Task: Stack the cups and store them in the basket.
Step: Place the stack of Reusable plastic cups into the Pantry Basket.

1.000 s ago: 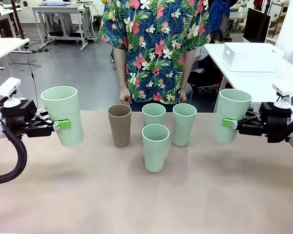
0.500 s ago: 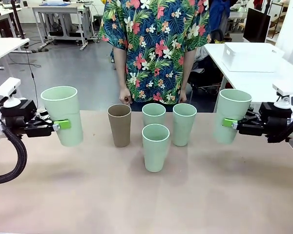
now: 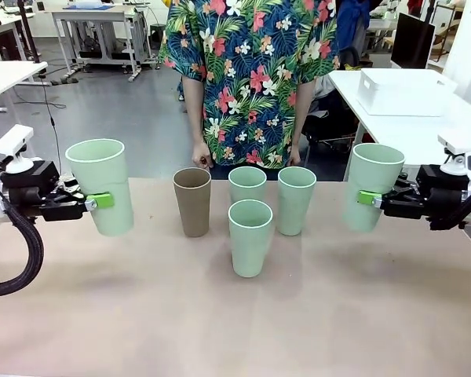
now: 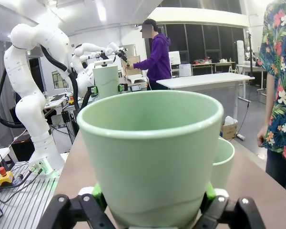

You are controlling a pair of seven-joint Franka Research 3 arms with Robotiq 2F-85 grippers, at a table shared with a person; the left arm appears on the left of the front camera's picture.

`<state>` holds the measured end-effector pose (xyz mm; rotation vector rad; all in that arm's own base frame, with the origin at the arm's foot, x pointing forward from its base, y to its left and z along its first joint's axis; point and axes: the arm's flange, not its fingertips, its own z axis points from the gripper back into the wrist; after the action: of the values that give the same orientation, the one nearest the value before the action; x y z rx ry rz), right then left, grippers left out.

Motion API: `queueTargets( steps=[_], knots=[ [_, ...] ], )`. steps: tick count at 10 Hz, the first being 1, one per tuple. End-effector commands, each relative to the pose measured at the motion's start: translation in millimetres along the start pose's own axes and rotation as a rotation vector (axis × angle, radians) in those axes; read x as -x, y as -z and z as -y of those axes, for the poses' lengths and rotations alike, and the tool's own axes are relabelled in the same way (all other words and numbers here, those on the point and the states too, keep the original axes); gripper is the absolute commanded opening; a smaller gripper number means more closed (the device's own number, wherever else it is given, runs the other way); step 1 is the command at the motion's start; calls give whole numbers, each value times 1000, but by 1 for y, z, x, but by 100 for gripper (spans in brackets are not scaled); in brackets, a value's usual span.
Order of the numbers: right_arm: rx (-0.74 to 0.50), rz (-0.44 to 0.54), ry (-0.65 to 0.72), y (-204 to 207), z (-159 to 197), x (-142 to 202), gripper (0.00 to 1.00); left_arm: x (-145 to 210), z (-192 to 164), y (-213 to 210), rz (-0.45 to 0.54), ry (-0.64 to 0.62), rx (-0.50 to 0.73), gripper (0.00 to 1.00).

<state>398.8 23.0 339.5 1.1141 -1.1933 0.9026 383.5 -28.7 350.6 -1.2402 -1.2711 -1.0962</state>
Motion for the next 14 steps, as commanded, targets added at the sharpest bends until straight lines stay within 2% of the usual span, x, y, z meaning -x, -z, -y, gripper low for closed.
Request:
queueTargets(
  steps=[1,14],
  knots=[
    [1,4,-7,0,0,-1,86,-2,0,-1,6,4,-3,86],
    [1,4,-7,0,0,-1,86,-2,0,-1,6,4,-3,86]
  ],
)
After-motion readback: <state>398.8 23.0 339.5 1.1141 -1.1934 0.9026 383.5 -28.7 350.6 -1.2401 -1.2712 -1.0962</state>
